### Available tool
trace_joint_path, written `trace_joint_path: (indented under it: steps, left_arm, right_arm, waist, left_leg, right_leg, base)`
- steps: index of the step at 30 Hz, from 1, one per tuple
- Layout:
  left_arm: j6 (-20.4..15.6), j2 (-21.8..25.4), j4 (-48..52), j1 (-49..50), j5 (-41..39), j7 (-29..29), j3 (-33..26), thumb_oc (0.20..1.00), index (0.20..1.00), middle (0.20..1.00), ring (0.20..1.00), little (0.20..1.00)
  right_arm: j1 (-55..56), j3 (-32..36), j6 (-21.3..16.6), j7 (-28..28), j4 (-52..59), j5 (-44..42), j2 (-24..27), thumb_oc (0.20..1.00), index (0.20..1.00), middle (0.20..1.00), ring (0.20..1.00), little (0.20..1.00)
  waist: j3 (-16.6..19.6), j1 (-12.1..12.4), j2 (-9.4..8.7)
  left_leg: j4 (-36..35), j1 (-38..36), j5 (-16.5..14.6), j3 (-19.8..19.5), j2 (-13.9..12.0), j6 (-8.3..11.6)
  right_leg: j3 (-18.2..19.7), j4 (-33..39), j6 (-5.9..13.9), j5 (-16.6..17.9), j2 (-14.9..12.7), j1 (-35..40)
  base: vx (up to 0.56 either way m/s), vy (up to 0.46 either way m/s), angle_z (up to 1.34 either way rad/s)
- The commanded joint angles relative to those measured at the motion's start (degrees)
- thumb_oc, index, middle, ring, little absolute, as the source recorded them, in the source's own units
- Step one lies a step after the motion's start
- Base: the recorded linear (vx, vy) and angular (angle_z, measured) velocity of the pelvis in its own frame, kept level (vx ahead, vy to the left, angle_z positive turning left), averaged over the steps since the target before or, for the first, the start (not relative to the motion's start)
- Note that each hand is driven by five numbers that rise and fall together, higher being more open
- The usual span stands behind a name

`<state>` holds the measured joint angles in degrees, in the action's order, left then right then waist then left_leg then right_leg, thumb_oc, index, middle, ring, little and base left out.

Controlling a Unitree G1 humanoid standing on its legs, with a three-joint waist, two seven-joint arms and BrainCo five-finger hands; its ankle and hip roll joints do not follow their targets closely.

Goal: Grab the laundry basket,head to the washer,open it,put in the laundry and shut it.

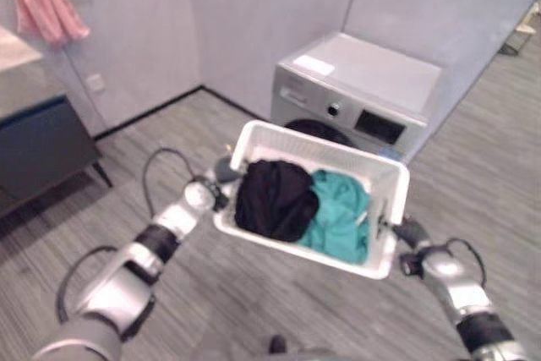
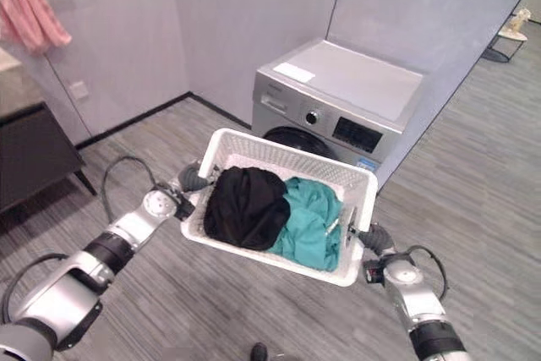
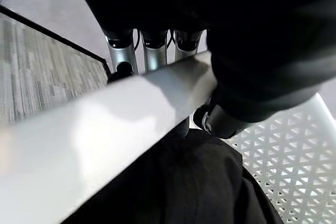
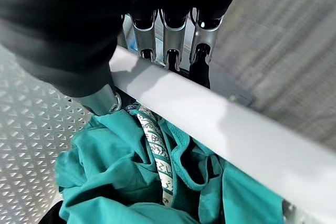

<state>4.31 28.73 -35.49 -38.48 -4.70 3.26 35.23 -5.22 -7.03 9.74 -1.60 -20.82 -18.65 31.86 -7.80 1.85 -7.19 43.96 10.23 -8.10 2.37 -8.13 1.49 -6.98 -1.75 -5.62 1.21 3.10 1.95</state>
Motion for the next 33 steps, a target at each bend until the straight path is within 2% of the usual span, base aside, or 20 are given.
trace_joint_path:
  steps: [1,3,4,6,7,8,9,10,12,13,15,16,18,20,21,24,33]
  left_arm:
    - [-5.15,-3.59,2.65,-6.25,-0.29,0.26,1.09,0.2,0.2,0.2,0.2,0.2]
    - [-5.36,-3.5,2.25,-6.21,-0.29,0.43,1.18,0.2,0.2,0.2,0.2,0.2]
    - [-5.65,-3.55,2.07,-6.13,-0.2,0.22,1.76,0.2,0.2,0.2,0.2,0.2]
    - [-6.03,-3.75,2.36,-6.0,0.13,0.11,2.28,0.2,0.2,0.2,0.2,0.2]
    - [-6.02,-3.56,2.38,-6.03,0.49,-0.07,2.29,0.2,0.2,0.2,0.2,0.2]
    - [-6.03,-3.58,2.37,-6.02,0.5,-0.08,2.28,0.2,0.2,0.2,0.2,0.2]
    - [-6.27,-3.47,2.2,-5.95,0.93,0.17,2.22,0.2,0.2,0.2,0.2,0.2]
    - [-6.27,-3.24,2.24,-5.88,0.91,0.12,2.4,0.2,0.2,0.2,0.2,0.2]
    - [-6.38,-2.82,2.59,-5.67,0.82,0.16,2.79,0.2,0.2,0.2,0.2,0.2]
    - [-6.34,-2.31,2.75,-5.24,0.76,0.37,2.5,0.2,0.2,0.2,0.2,0.2]
    - [-6.22,-1.87,2.66,-4.85,0.41,0.22,1.97,0.2,0.2,0.2,0.2,0.2]
    - [-6.22,-1.84,2.66,-4.84,0.39,0.21,1.95,0.2,0.2,0.2,0.2,0.2]
    - [-6.39,-2.07,2.99,-4.46,-0.22,0.04,1.96,0.2,0.2,0.2,0.2,0.2]
    - [-6.33,-2.28,2.72,-4.15,-0.15,-0.02,1.75,0.2,0.2,0.2,0.2,0.2]
    - [-6.54,-2.41,2.72,-3.23,-0.03,-0.31,1.13,0.2,0.2,0.2,0.2,0.2]
    - [-6.62,-3.03,2.98,-1.47,-0.25,-0.54,0.21,0.2,0.2,0.2,0.2,0.2]
    - [-6.61,-3.14,4.07,0.06,0.01,-0.71,-0.7,0.2,0.2,0.2,0.2,0.2]
  right_arm:
    - [-3.54,2.7,-7.83,1.62,9.54,-4.54,2.31,0.2,0.2,0.2,0.2,0.2]
    - [-3.38,2.25,-8.29,1.7,8.78,-4.78,1.61,0.2,0.2,0.2,0.2,0.2]
    - [-2.77,2.51,-8.64,1.76,7.9,-5.02,1.33,0.2,0.2,0.2,0.2,0.2]
    - [-1.93,3.24,-8.89,1.31,7.27,-5.36,1.21,0.2,0.2,0.2,0.2,0.2]
    - [-1.78,3.69,-8.7,1.42,7.11,-5.52,1.31,0.2,0.2,0.2,0.2,0.2]
    - [-1.77,3.69,-8.68,1.42,7.12,-5.52,1.33,0.2,0.2,0.2,0.2,0.2]
    - [-2.26,3.67,-8.88,1.42,6.65,-5.83,1.05,0.2,0.2,0.2,0.2,0.2]
    - [-2.45,3.53,-8.85,1.7,6.51,-5.77,0.92,0.2,0.2,0.2,0.2,0.2]
    - [-3.49,2.74,-8.6,2.03,5.91,-5.43,0.67,0.2,0.2,0.2,0.2,0.2]
    - [-4.71,2.02,-8.49,2.31,5.07,-5.07,-0.04,0.2,0.2,0.2,0.2,0.2]
    - [-5.82,1.58,-8.37,2.52,3.77,-5.08,-0.68,0.2,0.2,0.2,0.2,0.2]
    - [-5.88,1.51,-8.41,2.53,3.68,-5.09,-0.68,0.2,0.2,0.2,0.2,0.2]
    - [-6.44,1.19,-8.18,2.44,2.83,-4.06,-0.07,0.2,0.2,0.2,0.2,0.2]
    - [-6.09,1.4,-8.08,2.56,2.52,-4.27,-0.16,0.2,0.2,0.2,0.2,0.2]
    - [-5.6,1.59,-8.1,2.84,2.72,-3.92,-0.34,0.2,0.2,0.2,0.2,0.2]
    - [-4.28,2.28,-8.3,2.92,2.77,-3.43,-0.44,0.2,0.2,0.2,0.2,0.2]
    - [-2.43,3.43,-8.52,2.89,3.54,-2.04,-0.24,0.2,0.2,0.2,0.2,0.2]
  waist:
    - [1.5,1.91,3.79]
    - [1.62,3.02,4.56]
    - [1.72,2.63,4.9]
    - [2.3,1.94,4.96]
    - [3.2,1.64,5.43]
    - [3.18,1.75,5.41]
    - [4.26,1.89,5.6]
    - [4.78,1.8,5.91]
    - [4.24,1.47,6.41]
    - [3.34,0.67,7.05]
    - [3.33,0.45,7.35]
    - [3.31,0.43,7.34]
    - [3.08,-0.03,7.93]
    - [3.39,-0.2,7.67]
    - [4.59,0.18,7.42]
    - [5.98,0.9,7.29]
    - [7.55,1.23,7.02]
  left_leg:
    - [-24.66,1.32,8.12,-3.29,2.1,0.68]
    - [-32.55,1.04,11.8,-7.09,3.98,2.12]
    - [-33.85,0.87,12.34,-6.89,4.57,2.52]
    - [-32.12,1.31,11.44,-4.54,4.46,2.42]
    - [-32.36,0.25,10.23,-3.24,4.32,1.76]
    - [-32.43,0.12,10.18,-3.1,4.32,1.73]
    - [-32.36,-1.08,8.87,-3.02,5.22,1.16]
    - [-32.29,-2.2,7.89,-2.77,5.85,0.36]
    - [-32.06,-4.36,6.41,-1.47,6.43,-1.51]
    - [-32.15,-6.5,5.18,-0.57,6.72,-2.98]
    - [-33.18,-8.94,3.89,0.8,6.83,-3.37]
    - [-33.32,-9.13,3.82,0.82,6.85,-3.38]
    - [-34.22,-9.78,3.97,0.79,6.61,-2.81]
    - [-34.4,-10.21,3.86,0.65,7.06,-2.77]
    - [-35.36,-11.44,3.35,1.59,7.44,-2.67]
    - [-37.39,-12.2,3.73,1.74,6.99,-2.31]
    - [-39.61,-12.81,4.28,1.0,6.97,-1.5]
  right_leg:
    - [1.61,-4.74,10.61,-5.95,-4.12,3.19]
    - [2.36,-5.11,10.6,-7.32,-3.32,4.48]
    - [2.0,-5.46,10.78,-8.32,-3.79,5.48]
    - [1.82,-5.75,10.87,-9.02,-4.63,6.28]
    - [1.85,-6.01,11.4,-9.66,-5.49,6.85]
    - [1.97,-6.07,11.43,-9.72,-5.55,6.87]
    - [2.42,-7.34,11.84,-10.01,-6.38,7.11]
    - [2.62,-10.2,12.22,-9.6,-7.09,6.83]
    - [3.97,-20.35,13.46,-7.55,-7.9,3.68]
    - [4.39,-26.95,14.82,-4.5,-8.3,0.5]
    - [3.04,-24.2,15.07,-4.81,-10.69,-2.22]
    - [3.04,-24.09,15.09,-4.88,-10.71,-2.05]
    - [0.23,-18.89,15.05,-3.64,-13.78,-4.56]
    - [-0.18,-17.02,14.74,-3.71,-13.88,-3.17]
    - [-1.72,-13.38,15.01,-3.42,-14.42,-0.75]
    - [-2.57,-9.22,15.58,-3.46,-14.2,1.66]
    - [-3.2,-5.31,15.77,-4.46,-13.48,4.11]
  base:
    - [0.2,0.088,-0.14]
    - [0.24,0.095,-0.72]
    - [0.24,0.119,-0.96]
    - [0.25,0.184,-0.17]
    - [0.2,0.166,0.18]
    - [0.26,0.2,-0.06]
    - [0.22,0.173,-0.23]
    - [0.27,0.245,-0.39]
    - [0.19,0.24,-0.54]
    - [0.16,0.21,-0.33]
    - [0.12,0.097,-0.17]
    - [0.09,0.01,-0.31]
    - [0.08,0.019,-0.11]
    - [0.1,0.014,0.17]
    - [0.16,-0.005,0.35]
    - [0.1,-0.02,0.07]
    - [0.02,-0.004,-0.08]
